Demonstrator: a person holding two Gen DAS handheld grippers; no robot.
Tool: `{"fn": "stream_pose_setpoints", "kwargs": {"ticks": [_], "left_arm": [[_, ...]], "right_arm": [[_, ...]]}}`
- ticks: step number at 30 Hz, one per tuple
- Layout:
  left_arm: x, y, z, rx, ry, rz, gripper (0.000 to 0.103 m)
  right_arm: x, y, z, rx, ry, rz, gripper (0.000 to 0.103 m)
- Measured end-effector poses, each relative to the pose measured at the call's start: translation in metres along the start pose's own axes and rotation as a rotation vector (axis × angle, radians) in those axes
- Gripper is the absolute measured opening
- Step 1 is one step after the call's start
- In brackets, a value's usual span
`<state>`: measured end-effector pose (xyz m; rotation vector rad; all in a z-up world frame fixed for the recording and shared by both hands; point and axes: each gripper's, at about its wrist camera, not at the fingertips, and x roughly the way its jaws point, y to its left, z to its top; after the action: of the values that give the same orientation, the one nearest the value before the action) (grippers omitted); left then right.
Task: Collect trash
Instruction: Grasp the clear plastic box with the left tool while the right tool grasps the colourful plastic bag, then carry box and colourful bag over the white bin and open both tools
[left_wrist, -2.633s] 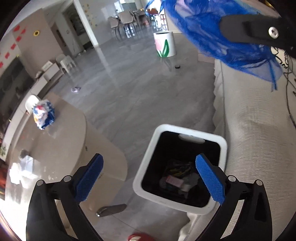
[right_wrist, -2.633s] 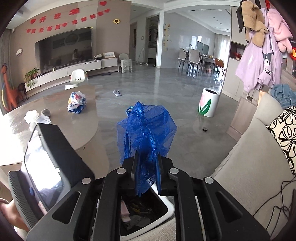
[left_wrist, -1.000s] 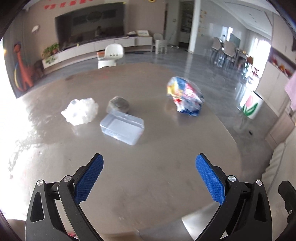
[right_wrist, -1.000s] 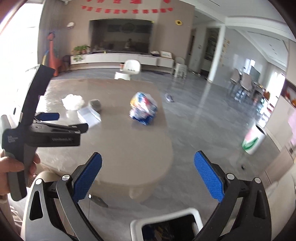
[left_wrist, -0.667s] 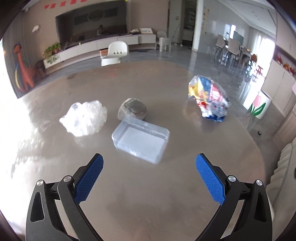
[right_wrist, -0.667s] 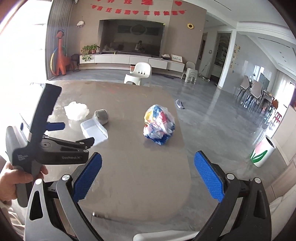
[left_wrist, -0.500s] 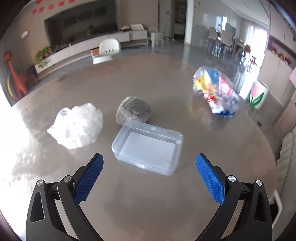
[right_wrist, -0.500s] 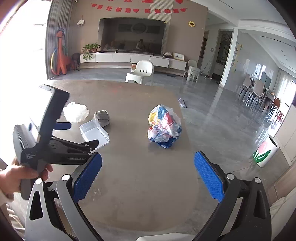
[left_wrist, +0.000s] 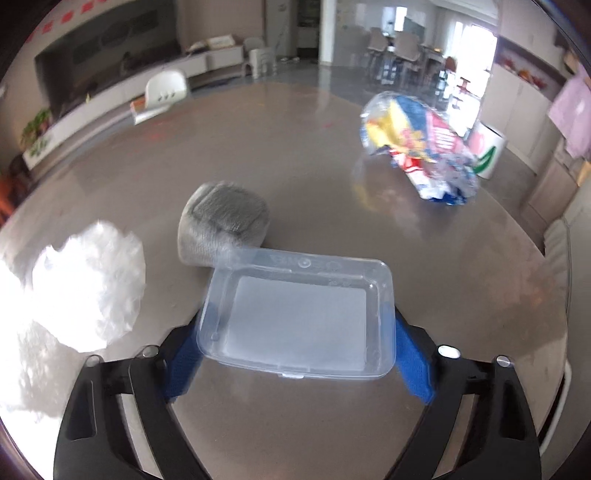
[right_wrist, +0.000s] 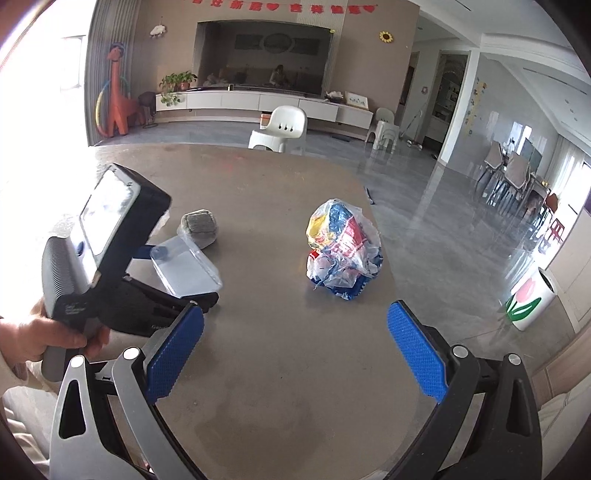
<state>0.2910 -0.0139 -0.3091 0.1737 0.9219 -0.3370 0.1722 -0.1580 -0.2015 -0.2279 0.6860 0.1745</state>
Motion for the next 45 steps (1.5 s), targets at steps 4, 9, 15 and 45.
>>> {"fn": "stream_pose_setpoints", "kwargs": {"ticks": [4, 9, 15, 45], "left_arm": [[-0.011, -0.004, -0.003, -0.017, -0.031, -0.036, 0.086], [-0.029, 0.003, -0.003, -0.081, -0.071, -0.048, 0.086], [-0.043, 0.007, -0.001, -0.113, -0.126, -0.028, 0.086], [-0.073, 0.023, 0.015, -0.159, -0.235, 0.014, 0.086]], "right_arm": [[0.009, -0.006, 0.004, 0.014, 0.007, -0.008, 0.100], [0.030, -0.020, 0.014, 0.034, -0.012, -0.023, 0.100], [0.073, -0.028, 0.030, 0.049, -0.004, -0.037, 0.100], [0.098, -0.065, 0.032, 0.162, 0.144, -0.069, 0.026]]}}
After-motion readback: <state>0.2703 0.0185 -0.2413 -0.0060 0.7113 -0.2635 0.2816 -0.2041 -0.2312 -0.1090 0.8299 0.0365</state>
